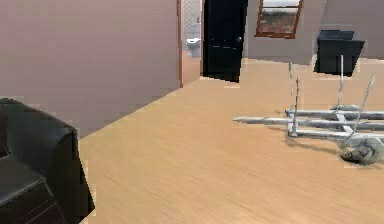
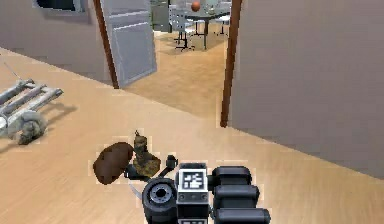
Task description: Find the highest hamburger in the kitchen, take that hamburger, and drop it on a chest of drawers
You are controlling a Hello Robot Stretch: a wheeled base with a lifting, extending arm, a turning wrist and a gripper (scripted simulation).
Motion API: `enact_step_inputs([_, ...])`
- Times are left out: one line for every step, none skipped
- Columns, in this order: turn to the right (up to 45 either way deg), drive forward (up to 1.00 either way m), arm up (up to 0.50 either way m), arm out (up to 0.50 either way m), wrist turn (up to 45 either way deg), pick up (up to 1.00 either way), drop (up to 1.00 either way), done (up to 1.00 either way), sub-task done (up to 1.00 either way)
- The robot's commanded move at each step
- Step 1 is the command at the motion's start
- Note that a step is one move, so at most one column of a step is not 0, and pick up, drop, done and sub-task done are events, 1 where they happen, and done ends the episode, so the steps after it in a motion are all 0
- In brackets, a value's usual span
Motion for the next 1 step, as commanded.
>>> enact_step_inputs([0.0,1.00,0.00,0.00,0.0,0.00,0.00,0.00,0.00])
